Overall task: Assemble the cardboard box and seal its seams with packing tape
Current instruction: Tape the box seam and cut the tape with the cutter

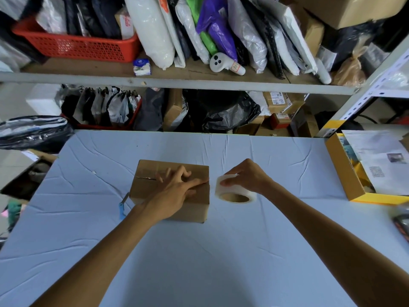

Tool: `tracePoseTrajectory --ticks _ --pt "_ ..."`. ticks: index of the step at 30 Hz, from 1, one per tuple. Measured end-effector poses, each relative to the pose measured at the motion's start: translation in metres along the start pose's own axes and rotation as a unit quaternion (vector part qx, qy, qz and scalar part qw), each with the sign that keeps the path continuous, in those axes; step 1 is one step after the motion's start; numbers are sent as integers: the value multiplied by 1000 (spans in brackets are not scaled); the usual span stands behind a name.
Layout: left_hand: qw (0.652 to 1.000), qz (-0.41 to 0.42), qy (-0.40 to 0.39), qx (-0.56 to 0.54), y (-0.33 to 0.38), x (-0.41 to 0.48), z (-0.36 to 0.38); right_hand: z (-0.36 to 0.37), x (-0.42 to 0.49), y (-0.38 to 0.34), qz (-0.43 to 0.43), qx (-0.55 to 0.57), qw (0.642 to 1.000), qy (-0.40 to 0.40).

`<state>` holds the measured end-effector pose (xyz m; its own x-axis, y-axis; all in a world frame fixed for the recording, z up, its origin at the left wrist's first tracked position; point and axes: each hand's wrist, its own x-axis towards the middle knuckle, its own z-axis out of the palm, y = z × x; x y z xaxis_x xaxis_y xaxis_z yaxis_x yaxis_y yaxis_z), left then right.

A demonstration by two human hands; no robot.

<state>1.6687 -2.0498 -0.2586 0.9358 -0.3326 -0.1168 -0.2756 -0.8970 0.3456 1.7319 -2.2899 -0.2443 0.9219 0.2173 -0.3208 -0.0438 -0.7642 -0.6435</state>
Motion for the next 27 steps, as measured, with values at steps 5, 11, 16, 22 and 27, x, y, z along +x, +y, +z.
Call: tracePoseTrajectory --ticks 5,11,16,22,27 --pt "1000 -3 -4 4 -1 -2 -1 1 -8 5 -7 -22 1000 -9" --pt "998 20 37 -44 -6 2 -1 4 -9 13 12 3 1000 -10" --pt "997 29 45 -53 -12 6 4 16 0 17 65 -16 997 -28" --pt "998 23 34 -49 -15 11 4 17 3 9 23 -15 998 -61" --pt "995 16 12 -95 -16 12 6 -2 -2 10 11 39 995 -89"
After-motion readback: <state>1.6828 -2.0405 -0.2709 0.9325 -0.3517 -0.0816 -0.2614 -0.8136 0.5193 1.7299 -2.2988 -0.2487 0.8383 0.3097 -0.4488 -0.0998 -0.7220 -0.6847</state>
